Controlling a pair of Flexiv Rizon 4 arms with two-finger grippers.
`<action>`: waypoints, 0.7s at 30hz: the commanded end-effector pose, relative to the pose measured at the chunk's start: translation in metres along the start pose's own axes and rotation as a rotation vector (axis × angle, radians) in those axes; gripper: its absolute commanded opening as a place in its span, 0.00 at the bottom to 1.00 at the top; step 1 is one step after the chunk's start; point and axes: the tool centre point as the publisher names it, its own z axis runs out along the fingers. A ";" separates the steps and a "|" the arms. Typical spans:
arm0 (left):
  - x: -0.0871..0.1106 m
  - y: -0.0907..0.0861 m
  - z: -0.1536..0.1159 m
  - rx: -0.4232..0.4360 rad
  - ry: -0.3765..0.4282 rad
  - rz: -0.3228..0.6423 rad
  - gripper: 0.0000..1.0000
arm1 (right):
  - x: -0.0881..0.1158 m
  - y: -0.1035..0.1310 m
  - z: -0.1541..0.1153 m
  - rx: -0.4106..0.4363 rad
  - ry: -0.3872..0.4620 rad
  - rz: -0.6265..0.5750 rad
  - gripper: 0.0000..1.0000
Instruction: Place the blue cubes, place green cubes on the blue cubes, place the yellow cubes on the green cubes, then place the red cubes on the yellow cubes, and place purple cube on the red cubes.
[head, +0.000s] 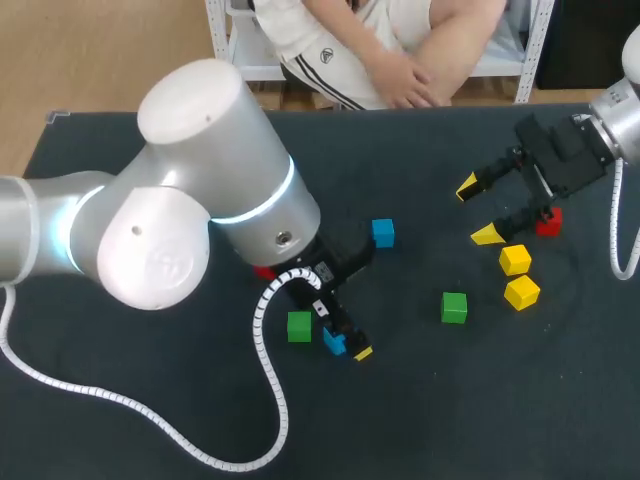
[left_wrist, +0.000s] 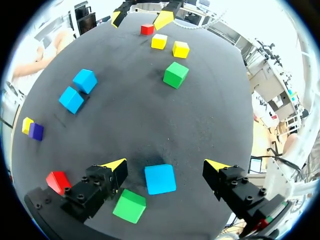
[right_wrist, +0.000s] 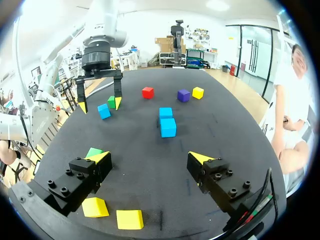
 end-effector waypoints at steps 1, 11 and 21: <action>0.006 -0.009 -0.005 -0.027 -0.004 -0.016 1.00 | 0.000 0.000 0.000 0.001 -0.002 -0.002 1.00; 0.013 -0.008 -0.002 -0.049 -0.022 -0.015 1.00 | 0.000 0.000 0.000 0.001 -0.002 -0.002 1.00; 0.005 0.011 0.001 -0.033 -0.022 0.036 1.00 | 0.000 0.000 0.000 0.001 -0.002 -0.002 1.00</action>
